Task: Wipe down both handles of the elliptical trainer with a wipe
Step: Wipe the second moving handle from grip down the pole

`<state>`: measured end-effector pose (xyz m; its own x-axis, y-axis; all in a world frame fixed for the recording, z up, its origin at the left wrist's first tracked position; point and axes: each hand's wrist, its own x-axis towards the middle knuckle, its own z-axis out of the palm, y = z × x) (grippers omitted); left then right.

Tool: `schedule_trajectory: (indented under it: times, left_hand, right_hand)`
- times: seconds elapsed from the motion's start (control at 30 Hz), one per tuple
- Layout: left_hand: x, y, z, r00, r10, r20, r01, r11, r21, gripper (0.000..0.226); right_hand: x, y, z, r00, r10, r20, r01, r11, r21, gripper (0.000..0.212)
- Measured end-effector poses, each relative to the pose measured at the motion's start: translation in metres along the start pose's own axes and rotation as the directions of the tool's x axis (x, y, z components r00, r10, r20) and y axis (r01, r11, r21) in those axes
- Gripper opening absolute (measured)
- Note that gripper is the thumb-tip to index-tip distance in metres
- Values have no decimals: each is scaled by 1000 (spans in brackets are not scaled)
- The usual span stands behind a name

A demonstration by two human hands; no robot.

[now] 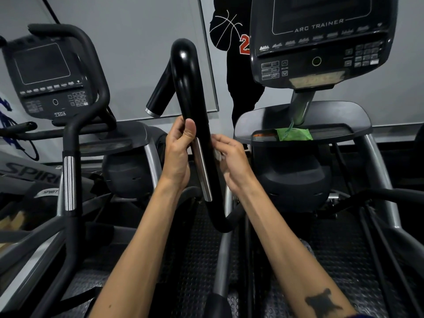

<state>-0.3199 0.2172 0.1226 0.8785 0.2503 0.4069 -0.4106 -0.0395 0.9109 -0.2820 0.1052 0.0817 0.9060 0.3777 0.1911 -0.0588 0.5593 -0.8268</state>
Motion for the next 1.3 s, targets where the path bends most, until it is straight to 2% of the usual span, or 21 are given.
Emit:
schedule_trajectory:
  times: [0.1, 0.2, 0.33, 0.53, 0.6, 0.7, 0.8, 0.9, 0.93, 1.0, 1.07, 1.13, 1.2, 1.3]
  left_hand:
    - [1, -2, -1, 1000, 7, 4, -7, 1000, 7, 32]
    - [1, -3, -2, 1000, 17, 19, -17, 1000, 6, 33]
    - [0, -2, 0, 1000, 14, 17, -14, 1000, 1, 31]
    - [0, -2, 0, 999, 26, 19, -26, 1000, 5, 26]
    - [0, -1, 0, 999, 31, 33, -31, 1000, 2, 27]
    - [-1, -2, -1, 999, 29, 32, -30, 999, 11, 25]
    - [-1, -2, 0, 999, 16, 36, -17, 999, 28, 25]
    - [0, -2, 0, 1000, -1, 22, 0, 1000, 27, 32]
    - [0, -2, 0, 1000, -4, 16, 3, 1000, 27, 29]
    - [-1, 1, 1, 1000, -2, 16, 1, 1000, 17, 21]
    - [-2, 2, 3, 1000, 12, 19, -12, 1000, -3, 31]
    - [-3, 3, 4, 1000, 4, 26, -3, 1000, -21, 30]
    - [-3, 2, 2, 1000, -8, 21, 9, 999, -36, 19]
    - [-3, 2, 1, 1000, -13, 2, 13, 1000, 17, 25]
  right_hand:
    - [5, -10, 7, 999, -30, -14, 31, 997, 74, 18]
    - [-10, 12, 0, 989, -86, -119, 89, 996, 22, 16]
    - [-22, 21, -6, 982, -68, -179, 68, 998, -5, 17]
    - [-22, 8, 9, 915, -366, -168, 329, 921, -209, 16]
    - [-26, 16, 6, 918, -356, -174, 312, 921, -234, 17]
    - [-18, 8, 10, 934, -294, -202, 258, 948, -184, 19]
    - [-19, 0, 19, 880, -438, -182, 387, 885, -260, 20]
    - [-40, 23, 13, 796, -600, -83, 506, 733, -455, 31]
    - [-47, 34, 7, 779, -625, -54, 516, 688, -511, 32]
    - [-54, 46, -2, 782, -617, -83, 494, 696, -522, 32]
    - [-50, 41, 0, 810, -557, -186, 435, 782, -447, 30]
    - [-41, 30, 9, 805, -544, -237, 428, 809, -403, 28]
    - [-41, 28, 19, 766, -609, -207, 479, 755, -448, 27]
    - [-52, 44, 15, 690, -714, -116, 526, 606, -597, 27]
